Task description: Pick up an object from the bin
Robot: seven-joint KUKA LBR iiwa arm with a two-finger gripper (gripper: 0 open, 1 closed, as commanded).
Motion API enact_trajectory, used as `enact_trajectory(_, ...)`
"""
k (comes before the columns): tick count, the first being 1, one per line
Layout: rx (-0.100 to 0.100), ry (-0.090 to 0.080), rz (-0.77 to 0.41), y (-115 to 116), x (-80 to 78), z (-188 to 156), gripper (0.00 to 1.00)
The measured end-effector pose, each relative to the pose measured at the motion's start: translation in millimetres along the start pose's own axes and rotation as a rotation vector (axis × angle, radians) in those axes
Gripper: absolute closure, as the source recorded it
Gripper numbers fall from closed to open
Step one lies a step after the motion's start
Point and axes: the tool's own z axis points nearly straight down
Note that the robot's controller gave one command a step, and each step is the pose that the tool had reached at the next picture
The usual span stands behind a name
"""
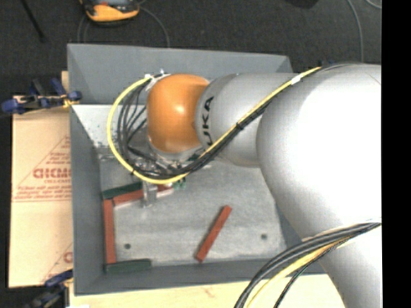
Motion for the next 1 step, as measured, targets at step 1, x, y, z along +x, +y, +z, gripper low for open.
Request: enact_trajectory(1, -0.001, 0.0, 0.0, 0.1, 0.7, 0.8, 1.0)
